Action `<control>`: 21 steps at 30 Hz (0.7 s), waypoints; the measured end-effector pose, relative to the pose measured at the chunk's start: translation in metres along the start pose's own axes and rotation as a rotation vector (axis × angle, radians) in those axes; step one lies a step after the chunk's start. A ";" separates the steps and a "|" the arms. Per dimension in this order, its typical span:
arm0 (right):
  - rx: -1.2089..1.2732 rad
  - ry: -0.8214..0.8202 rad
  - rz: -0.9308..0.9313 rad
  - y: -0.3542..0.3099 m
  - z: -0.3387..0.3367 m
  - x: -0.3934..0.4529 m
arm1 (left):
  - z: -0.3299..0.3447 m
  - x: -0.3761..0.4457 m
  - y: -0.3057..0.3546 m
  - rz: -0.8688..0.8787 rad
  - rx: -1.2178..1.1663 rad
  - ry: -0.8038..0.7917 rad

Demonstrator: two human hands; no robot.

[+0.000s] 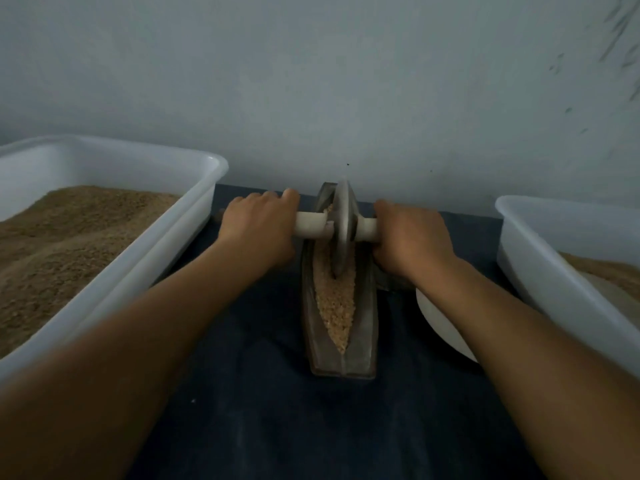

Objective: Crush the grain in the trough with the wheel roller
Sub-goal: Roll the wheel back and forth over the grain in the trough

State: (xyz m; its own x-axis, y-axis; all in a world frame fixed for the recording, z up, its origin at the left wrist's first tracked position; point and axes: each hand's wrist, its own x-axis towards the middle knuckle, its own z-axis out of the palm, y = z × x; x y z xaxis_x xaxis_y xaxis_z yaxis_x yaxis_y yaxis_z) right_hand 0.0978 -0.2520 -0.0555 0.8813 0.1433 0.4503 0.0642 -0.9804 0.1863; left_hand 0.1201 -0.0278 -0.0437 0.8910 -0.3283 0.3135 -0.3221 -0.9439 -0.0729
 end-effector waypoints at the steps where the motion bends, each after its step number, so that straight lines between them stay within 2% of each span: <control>1: 0.005 -0.026 0.010 0.002 0.002 0.009 | 0.000 0.008 0.001 -0.010 -0.003 -0.006; 6: 0.070 -0.226 0.063 0.012 0.009 0.040 | 0.000 0.037 0.004 -0.029 0.021 -0.005; 8: 0.086 -0.251 0.070 0.013 0.010 0.040 | 0.001 0.040 0.005 -0.023 0.026 0.009; 12: 0.075 -0.175 0.062 0.010 0.005 0.027 | 0.001 0.029 0.004 -0.037 0.023 -0.038; 16: 0.058 -0.043 -0.020 0.003 -0.007 -0.004 | -0.002 0.004 0.001 -0.033 -0.024 -0.087; 21: 0.068 0.045 -0.103 -0.008 -0.028 -0.052 | -0.010 -0.043 0.002 0.065 -0.017 -0.008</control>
State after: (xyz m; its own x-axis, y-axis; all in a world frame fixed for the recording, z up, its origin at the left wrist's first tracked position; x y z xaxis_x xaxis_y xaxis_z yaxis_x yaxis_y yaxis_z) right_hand 0.0382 -0.2483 -0.0556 0.8467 0.2476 0.4709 0.1858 -0.9670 0.1745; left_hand 0.0777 -0.0156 -0.0477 0.8706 -0.3893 0.3007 -0.3849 -0.9198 -0.0764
